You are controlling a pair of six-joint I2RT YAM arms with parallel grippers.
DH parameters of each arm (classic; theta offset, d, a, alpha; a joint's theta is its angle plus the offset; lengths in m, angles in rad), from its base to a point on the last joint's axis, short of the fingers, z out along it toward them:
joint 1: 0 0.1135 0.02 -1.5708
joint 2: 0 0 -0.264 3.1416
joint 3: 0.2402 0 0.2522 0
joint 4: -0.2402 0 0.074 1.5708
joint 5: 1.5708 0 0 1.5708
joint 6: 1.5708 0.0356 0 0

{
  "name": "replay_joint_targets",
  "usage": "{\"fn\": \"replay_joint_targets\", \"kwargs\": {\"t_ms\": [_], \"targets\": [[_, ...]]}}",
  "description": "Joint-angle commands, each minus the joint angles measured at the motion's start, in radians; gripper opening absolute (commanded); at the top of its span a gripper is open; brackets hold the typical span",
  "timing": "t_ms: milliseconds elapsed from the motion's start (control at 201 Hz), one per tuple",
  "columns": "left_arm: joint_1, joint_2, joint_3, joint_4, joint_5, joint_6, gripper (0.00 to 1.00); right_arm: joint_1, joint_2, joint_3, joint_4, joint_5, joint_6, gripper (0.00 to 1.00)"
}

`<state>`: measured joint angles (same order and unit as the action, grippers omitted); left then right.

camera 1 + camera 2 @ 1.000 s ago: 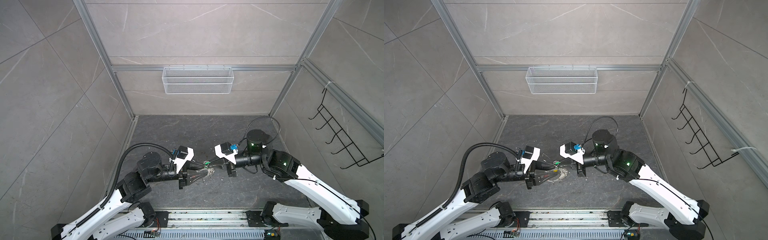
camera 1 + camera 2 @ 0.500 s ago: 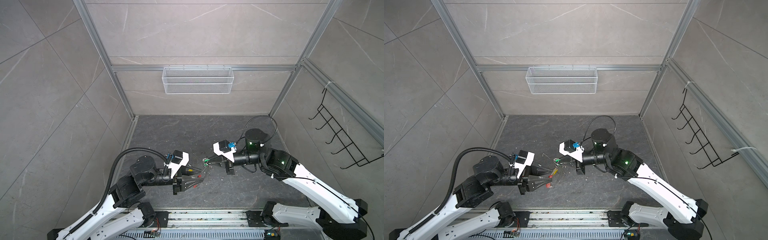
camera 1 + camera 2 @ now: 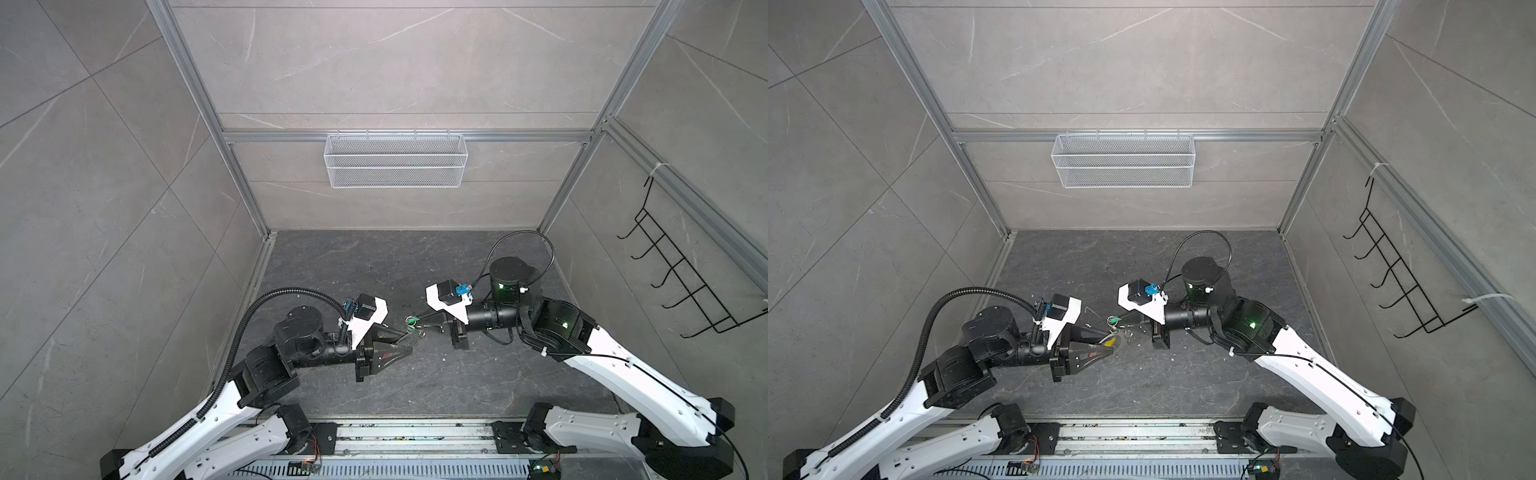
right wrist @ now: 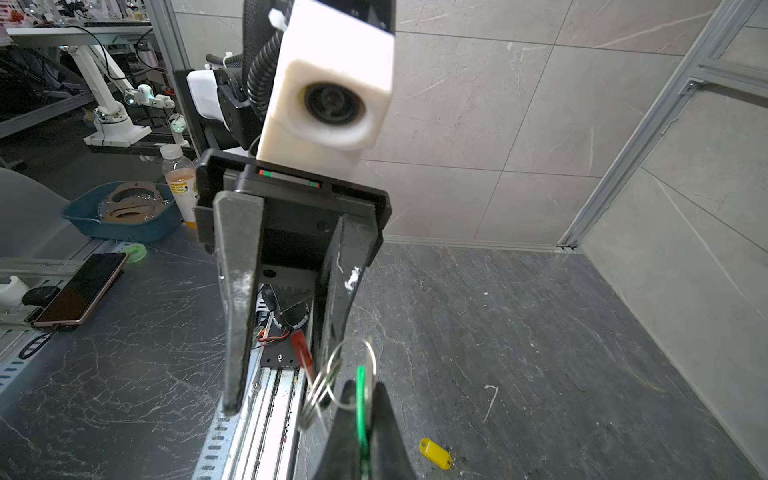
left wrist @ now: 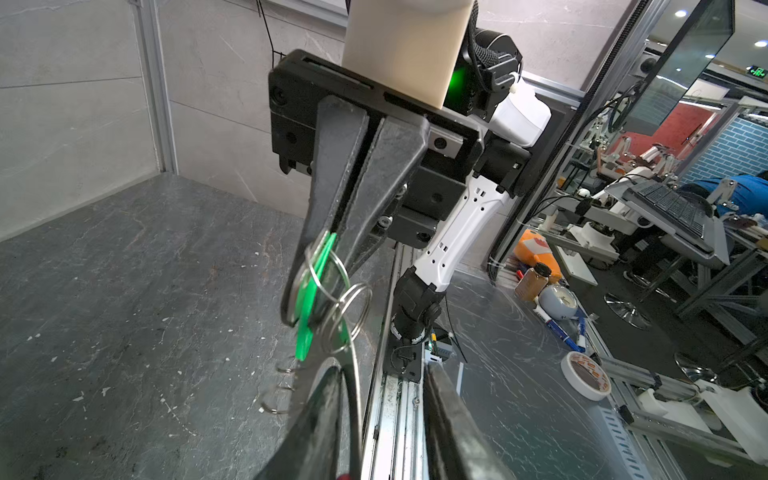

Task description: Remove the keys from the keyring

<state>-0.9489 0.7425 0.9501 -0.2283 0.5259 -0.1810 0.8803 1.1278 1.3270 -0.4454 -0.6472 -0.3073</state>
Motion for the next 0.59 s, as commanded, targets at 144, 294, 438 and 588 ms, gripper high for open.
{"fn": "replay_joint_targets", "kwargs": {"t_ms": [144,294,438,588], "targets": [[-0.001,0.028,0.063,0.051,-0.049,0.048,0.33,-0.003,0.004,0.008,0.023,-0.007,0.008,0.00],[-0.001,0.001,0.056,0.063,-0.093,0.042,0.27,-0.003,0.006,0.008,0.023,-0.006,0.009,0.00],[-0.001,-0.024,0.050,0.073,-0.087,0.034,0.21,-0.003,0.007,0.006,0.023,-0.003,0.009,0.00],[-0.001,-0.015,0.056,0.074,-0.073,0.033,0.19,-0.004,0.009,0.005,0.027,-0.002,0.010,0.00]]}}
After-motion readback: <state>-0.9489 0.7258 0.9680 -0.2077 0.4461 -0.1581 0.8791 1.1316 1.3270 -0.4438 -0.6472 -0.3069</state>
